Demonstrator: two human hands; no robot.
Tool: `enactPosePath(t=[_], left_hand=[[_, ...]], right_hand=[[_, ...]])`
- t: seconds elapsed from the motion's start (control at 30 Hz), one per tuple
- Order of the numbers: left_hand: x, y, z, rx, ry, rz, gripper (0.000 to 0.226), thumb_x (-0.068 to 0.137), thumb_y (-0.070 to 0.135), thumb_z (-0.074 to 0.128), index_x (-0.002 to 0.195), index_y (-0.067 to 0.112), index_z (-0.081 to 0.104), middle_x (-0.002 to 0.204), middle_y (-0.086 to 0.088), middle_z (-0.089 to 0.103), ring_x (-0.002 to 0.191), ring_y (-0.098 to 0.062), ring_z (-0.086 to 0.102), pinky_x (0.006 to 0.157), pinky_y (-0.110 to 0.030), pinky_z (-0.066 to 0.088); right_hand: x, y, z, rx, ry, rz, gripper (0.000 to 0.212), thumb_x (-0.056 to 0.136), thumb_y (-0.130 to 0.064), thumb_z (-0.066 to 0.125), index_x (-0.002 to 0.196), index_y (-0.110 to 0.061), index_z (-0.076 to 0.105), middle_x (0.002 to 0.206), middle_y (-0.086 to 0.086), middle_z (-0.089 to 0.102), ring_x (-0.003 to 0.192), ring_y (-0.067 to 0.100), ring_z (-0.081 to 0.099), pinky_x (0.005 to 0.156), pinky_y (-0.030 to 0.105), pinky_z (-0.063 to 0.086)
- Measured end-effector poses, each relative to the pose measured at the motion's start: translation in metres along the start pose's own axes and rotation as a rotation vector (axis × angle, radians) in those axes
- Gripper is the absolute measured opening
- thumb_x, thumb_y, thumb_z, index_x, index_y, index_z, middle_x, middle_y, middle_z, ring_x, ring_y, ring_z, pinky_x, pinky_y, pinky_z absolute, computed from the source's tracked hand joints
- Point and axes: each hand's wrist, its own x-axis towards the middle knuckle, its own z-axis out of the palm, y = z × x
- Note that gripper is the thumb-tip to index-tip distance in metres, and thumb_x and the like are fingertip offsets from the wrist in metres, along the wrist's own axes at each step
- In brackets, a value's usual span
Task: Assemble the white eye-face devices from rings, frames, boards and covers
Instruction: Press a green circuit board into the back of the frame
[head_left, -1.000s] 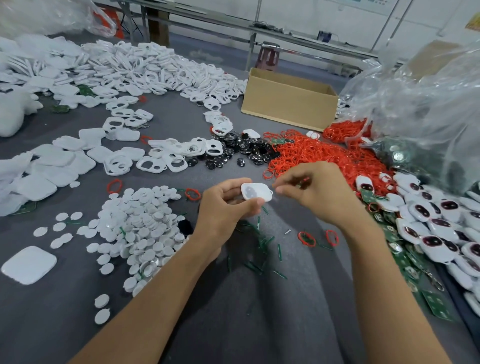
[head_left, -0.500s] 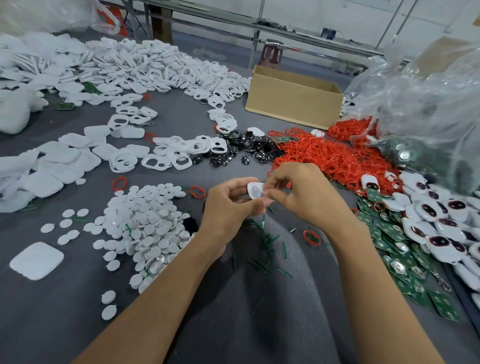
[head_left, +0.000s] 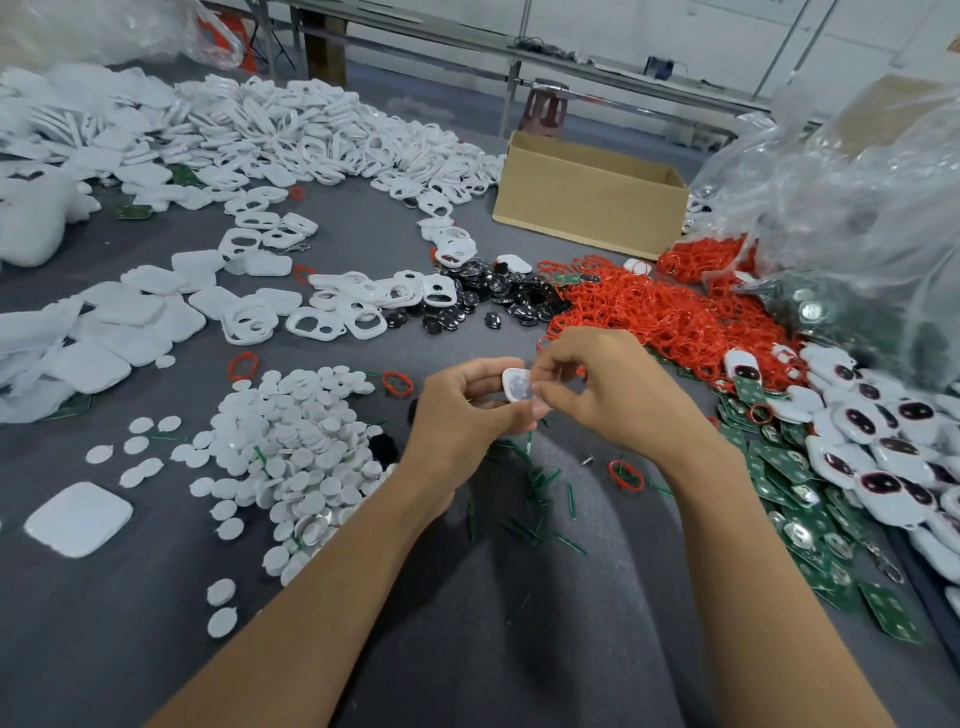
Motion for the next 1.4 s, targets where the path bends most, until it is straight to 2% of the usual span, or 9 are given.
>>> enactPosePath(t=[0.27, 0.4, 0.5, 0.63, 0.77, 0.87, 1.0, 1.27, 1.4], left_hand=[[0.0, 0.001, 0.0, -0.027, -0.005, -0.003, 0.044, 0.072, -0.005, 0.079, 0.113, 0.002, 0.066, 0.1, -0.015, 0.073, 0.08, -0.017, 0.07, 0.075, -0.034, 0.061], [0.001, 0.0, 0.0, -0.071, 0.019, -0.017, 0.041, 0.072, -0.006, 0.079, 0.109, 0.006, 0.067, 0.102, -0.016, 0.073, 0.082, -0.019, 0.07, 0.069, -0.029, 0.061], [0.001, 0.0, -0.001, -0.09, 0.04, -0.022, 0.04, 0.072, -0.004, 0.079, 0.107, 0.011, 0.068, 0.104, -0.015, 0.072, 0.086, -0.022, 0.07, 0.066, -0.025, 0.059], [0.001, -0.001, -0.002, -0.102, 0.038, -0.02, 0.04, 0.073, -0.004, 0.078, 0.107, 0.013, 0.068, 0.108, -0.015, 0.071, 0.09, -0.024, 0.07, 0.068, -0.026, 0.058], [0.001, -0.001, -0.001, -0.088, 0.044, -0.015, 0.038, 0.072, -0.003, 0.079, 0.101, 0.019, 0.069, 0.105, -0.013, 0.072, 0.09, -0.026, 0.07, 0.069, -0.028, 0.059], [0.001, -0.002, 0.0, -0.083, 0.042, -0.015, 0.038, 0.072, -0.003, 0.079, 0.101, 0.019, 0.069, 0.105, -0.013, 0.072, 0.095, -0.033, 0.07, 0.072, -0.032, 0.06], [0.0, -0.001, 0.001, -0.085, 0.039, -0.013, 0.037, 0.072, -0.004, 0.079, 0.102, 0.017, 0.069, 0.104, -0.014, 0.072, 0.095, -0.034, 0.07, 0.071, -0.031, 0.06], [0.001, -0.002, 0.001, -0.066, 0.041, -0.011, 0.039, 0.072, -0.004, 0.079, 0.105, 0.014, 0.069, 0.104, -0.012, 0.072, 0.094, -0.029, 0.07, 0.073, -0.033, 0.061], [0.001, -0.002, 0.002, -0.077, 0.038, -0.009, 0.038, 0.072, -0.005, 0.078, 0.104, 0.014, 0.069, 0.104, -0.013, 0.072, 0.092, -0.028, 0.069, 0.071, -0.031, 0.06]], right_hand=[[0.0, 0.001, 0.0, 0.016, -0.008, 0.011, 0.003, 0.083, -0.019, 0.069, 0.085, -0.018, 0.072, 0.085, -0.003, 0.064, 0.08, 0.016, 0.058, 0.073, 0.042, 0.05], [-0.001, 0.003, 0.0, 0.082, 0.108, 0.054, 0.008, 0.085, -0.013, 0.068, 0.088, -0.017, 0.075, 0.081, -0.006, 0.068, 0.072, 0.011, 0.057, 0.069, 0.027, 0.044], [-0.007, 0.025, -0.008, 0.007, 0.287, 0.3, 0.017, 0.084, -0.007, 0.065, 0.089, -0.019, 0.075, 0.085, -0.005, 0.07, 0.079, 0.016, 0.062, 0.077, 0.029, 0.049], [-0.037, 0.079, -0.019, -0.158, 0.367, 0.757, 0.036, 0.075, -0.001, 0.056, 0.106, -0.012, 0.071, 0.104, 0.018, 0.07, 0.103, 0.038, 0.059, 0.086, 0.042, 0.05], [-0.059, 0.113, -0.014, -0.19, 0.411, 1.031, 0.038, 0.086, -0.014, 0.058, 0.123, -0.004, 0.055, 0.113, 0.027, 0.062, 0.114, 0.045, 0.051, 0.092, 0.049, 0.044], [-0.062, 0.122, -0.007, -0.176, 0.475, 1.043, 0.042, 0.093, -0.031, 0.058, 0.123, -0.003, 0.056, 0.115, 0.026, 0.063, 0.116, 0.046, 0.05, 0.095, 0.051, 0.042], [-0.06, 0.126, -0.003, -0.194, 0.541, 1.044, 0.032, 0.089, -0.026, 0.063, 0.116, -0.008, 0.065, 0.108, 0.021, 0.068, 0.118, 0.045, 0.048, 0.103, 0.054, 0.037], [-0.057, 0.13, -0.005, -0.193, 0.401, 1.114, 0.048, 0.085, -0.014, 0.057, 0.133, -0.014, 0.056, 0.131, 0.023, 0.054, 0.134, 0.044, 0.026, 0.109, 0.057, 0.023], [-0.054, 0.133, -0.007, -0.178, 0.311, 1.141, 0.051, 0.084, -0.016, 0.053, 0.134, -0.024, 0.055, 0.138, 0.021, 0.046, 0.137, 0.041, 0.018, 0.111, 0.061, 0.014]])
